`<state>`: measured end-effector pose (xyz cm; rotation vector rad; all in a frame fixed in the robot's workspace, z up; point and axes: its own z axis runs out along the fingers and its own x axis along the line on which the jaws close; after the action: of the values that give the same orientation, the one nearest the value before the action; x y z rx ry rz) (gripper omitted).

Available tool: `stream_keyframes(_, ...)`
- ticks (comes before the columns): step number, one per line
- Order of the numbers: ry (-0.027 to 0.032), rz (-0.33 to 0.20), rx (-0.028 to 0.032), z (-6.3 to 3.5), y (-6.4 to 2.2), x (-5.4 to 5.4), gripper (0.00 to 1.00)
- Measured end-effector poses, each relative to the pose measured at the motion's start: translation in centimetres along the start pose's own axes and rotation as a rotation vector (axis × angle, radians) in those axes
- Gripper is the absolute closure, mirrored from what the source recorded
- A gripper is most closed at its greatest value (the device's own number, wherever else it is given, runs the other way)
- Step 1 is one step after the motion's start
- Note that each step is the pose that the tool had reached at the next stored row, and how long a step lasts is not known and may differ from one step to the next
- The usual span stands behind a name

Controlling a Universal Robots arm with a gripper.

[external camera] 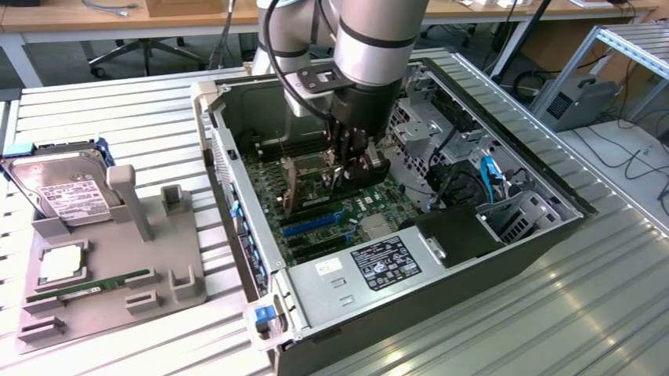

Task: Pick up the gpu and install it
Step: 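Insert the gpu into the slot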

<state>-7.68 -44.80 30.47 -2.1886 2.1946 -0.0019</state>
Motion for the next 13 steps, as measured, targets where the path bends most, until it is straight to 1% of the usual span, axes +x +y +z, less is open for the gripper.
stream_keyframes(13,0.0001,0.0,0.0,0.14,0.39,0.01,0.73)
